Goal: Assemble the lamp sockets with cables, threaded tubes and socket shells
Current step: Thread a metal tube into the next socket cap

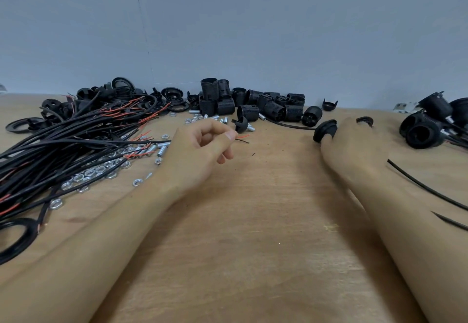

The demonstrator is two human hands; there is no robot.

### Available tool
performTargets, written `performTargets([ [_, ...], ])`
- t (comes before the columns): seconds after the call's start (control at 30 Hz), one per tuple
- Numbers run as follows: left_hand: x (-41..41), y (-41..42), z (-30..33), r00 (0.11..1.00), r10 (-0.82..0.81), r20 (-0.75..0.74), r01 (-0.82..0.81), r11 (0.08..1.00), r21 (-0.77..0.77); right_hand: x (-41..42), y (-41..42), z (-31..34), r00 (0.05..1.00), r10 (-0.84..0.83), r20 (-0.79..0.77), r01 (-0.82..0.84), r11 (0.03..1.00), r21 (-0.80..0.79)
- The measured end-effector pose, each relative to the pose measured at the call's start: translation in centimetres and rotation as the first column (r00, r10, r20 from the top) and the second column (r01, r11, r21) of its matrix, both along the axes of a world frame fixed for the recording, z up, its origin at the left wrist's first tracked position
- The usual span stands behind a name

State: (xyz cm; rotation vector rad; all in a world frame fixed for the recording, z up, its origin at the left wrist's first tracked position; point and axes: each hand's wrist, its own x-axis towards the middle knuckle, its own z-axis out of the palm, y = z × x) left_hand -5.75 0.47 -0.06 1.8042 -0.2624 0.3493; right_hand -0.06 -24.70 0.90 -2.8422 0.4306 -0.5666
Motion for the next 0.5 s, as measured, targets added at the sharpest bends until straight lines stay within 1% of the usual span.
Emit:
performTargets([
  [0.07,0.1,0.0,-0.6,1.0,0.029,0.005,-0.03,0.993,0.11,0.0,-0.1,0.2,1.0,-0.009,0.026,0.011,0.998,-0.054],
  [0.13,0.0,0.0,-1.1,0.999,0.039,0.028,-0.045,0.959,0.278,0.0,0.0,0.6,0.989,0.048,0.137,-0.039,0.997,-0.063],
  [0.2,0.0,0.0,-1.5,0.998,0.033,0.059,-0.054,0.906,0.421,-0.2,0.5,0.7,0.947,0.186,0.261,-0.191,0.982,-0.004],
  [0.23,-0.1,0.0,-1.5,0.997,0.034,0.067,-0.061,0.882,0.468,-0.3,0.9,0.7,0.928,0.246,0.278,-0.27,0.961,0.052],
  [0.27,0.0,0.1,-1.5,0.997,0.044,0.07,-0.073,0.859,0.507,-0.3,1.3,0.6,0.924,0.282,0.256,-0.318,0.942,0.111],
  [0.3,0.0,0.2,-1.4,0.995,0.065,0.075,-0.095,0.834,0.544,-0.3,1.6,0.3,0.932,0.298,0.208,-0.332,0.931,0.15],
  [0.37,0.2,0.7,-1.1,0.983,0.158,0.098,-0.185,0.763,0.619,-0.2,1.8,-0.1,0.952,0.28,0.126,-0.298,0.943,0.148],
  [0.4,0.2,1.0,-0.9,0.967,0.225,0.122,-0.249,0.719,0.649,-0.1,1.7,-0.2,0.96,0.252,0.118,-0.268,0.952,0.146],
  [0.47,0.4,1.8,-0.2,0.908,0.364,0.207,-0.4,0.609,0.685,-0.1,1.3,-0.1,0.969,0.204,0.139,-0.227,0.958,0.175],
  [0.5,0.4,2.3,0.1,0.869,0.43,0.246,-0.467,0.545,0.697,-0.1,1.2,0.0,0.968,0.206,0.141,-0.231,0.954,0.193],
])
